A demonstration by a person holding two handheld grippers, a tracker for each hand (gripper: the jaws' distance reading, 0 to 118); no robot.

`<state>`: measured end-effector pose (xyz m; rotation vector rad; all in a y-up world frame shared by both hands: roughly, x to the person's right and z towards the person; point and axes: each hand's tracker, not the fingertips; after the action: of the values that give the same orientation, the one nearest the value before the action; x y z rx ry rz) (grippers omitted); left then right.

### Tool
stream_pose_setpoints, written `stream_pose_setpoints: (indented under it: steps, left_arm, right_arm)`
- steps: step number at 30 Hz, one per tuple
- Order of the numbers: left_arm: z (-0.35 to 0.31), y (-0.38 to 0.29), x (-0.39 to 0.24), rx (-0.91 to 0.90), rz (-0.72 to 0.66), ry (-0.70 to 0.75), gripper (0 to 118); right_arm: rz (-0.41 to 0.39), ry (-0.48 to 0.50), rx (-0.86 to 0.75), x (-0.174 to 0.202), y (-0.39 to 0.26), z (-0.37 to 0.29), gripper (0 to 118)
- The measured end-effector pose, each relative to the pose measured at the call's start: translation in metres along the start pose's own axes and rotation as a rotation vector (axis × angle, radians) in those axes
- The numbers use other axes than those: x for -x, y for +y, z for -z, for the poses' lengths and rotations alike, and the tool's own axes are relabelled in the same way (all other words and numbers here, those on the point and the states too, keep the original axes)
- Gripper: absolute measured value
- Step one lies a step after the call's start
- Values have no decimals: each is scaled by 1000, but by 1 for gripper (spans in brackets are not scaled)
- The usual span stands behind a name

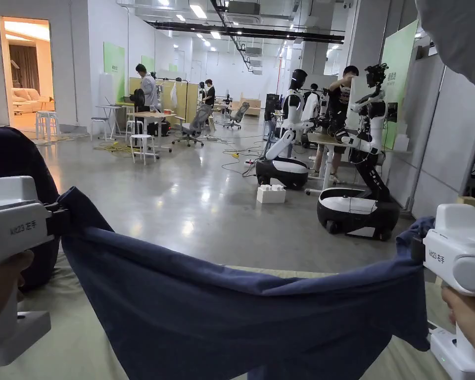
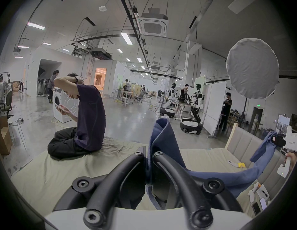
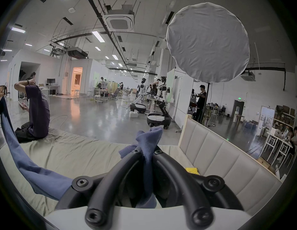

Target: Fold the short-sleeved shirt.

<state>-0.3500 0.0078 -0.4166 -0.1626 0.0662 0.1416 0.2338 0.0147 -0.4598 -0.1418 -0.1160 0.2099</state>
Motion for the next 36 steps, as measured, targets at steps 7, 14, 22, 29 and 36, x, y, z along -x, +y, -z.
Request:
stream_pose_setpoints:
  steps: [7,14,22,29,36]
  left_arm:
    - [24,16,-4,-1,22,14,6]
    - [32,17,1,-11,22,46,6]
    - [7,-61,13,53,11,42,6]
    - [-65,-200,28,204,-24,59,6]
    - [-126,-308,49,401,-102,116,6]
  right_arm:
    - [-27,-7,-19,7,19,27,7]
    - [-18,-22,-58,7,24,37,7]
    - [-14,21,37,20,-58,11,7]
    - [-50,38,198,26,-180,-52,7]
    - [-56,22,348,27,-279,-111,7]
